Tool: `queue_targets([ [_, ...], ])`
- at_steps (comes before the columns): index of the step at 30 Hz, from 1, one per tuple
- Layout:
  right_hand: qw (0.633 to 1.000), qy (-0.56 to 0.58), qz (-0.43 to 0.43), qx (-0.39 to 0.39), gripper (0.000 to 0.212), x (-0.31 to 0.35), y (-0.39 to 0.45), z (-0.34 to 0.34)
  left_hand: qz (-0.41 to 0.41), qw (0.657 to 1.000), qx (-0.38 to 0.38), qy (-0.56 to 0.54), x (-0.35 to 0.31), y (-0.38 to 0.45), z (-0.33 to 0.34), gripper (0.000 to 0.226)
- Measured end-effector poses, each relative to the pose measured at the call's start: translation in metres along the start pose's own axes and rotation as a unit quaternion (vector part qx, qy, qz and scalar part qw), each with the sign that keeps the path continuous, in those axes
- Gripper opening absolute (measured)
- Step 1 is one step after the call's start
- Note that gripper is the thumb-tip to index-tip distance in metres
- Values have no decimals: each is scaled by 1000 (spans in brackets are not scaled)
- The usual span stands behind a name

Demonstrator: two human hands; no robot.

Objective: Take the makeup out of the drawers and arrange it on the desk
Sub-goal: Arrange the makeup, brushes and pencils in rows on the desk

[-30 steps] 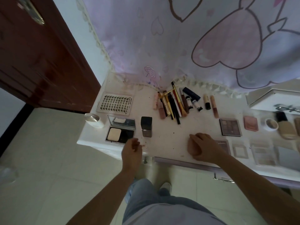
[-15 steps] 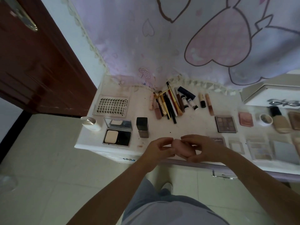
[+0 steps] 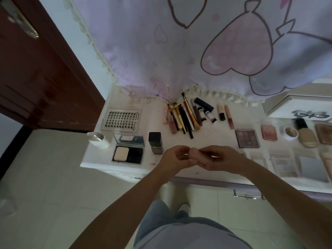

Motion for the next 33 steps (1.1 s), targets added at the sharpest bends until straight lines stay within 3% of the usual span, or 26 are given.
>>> queue_targets([
  [2, 1000, 6, -9, -13, 77, 2, 2, -1, 0, 1000, -5, 6, 0, 1, -2, 47],
  [5, 1000, 5, -14, -14, 60, 4, 7, 1, 0, 1000, -3, 9, 1, -2, -5, 46],
  [12, 999, -14, 3, 39, 40, 0, 16, 19, -9, 1000, -10, 4, 18, -11, -13, 50],
  [17, 990, 117, 42, 63, 31, -6, 27, 21, -14, 1000, -14, -15, 33, -12, -21, 52],
  [19, 977, 195, 82, 35, 25, -14, 37, 21, -24, 999, -30, -15, 41, -12, -28, 53],
  [23, 958, 259, 122, -22, 31, -23, 59, 34, -43, 991, -106, 68, 59, -15, -45, 54],
  [28, 944, 309, 106, -55, 13, -22, 80, 48, -51, 970, -170, 168, 63, -12, -52, 36],
  [33, 942, 305, 101, -97, 29, -25, 91, 36, -27, 929, -206, 306, 52, 0, -52, 17],
])
Point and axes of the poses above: each hand's wrist, its own y-axis towards the middle knuckle, its own z-axis out of the palm, x = y × z, the point moved 8 cm from there along y, towards the middle knuckle, and after that the axes turned 7 degrees about y, right-handed, at the moved point
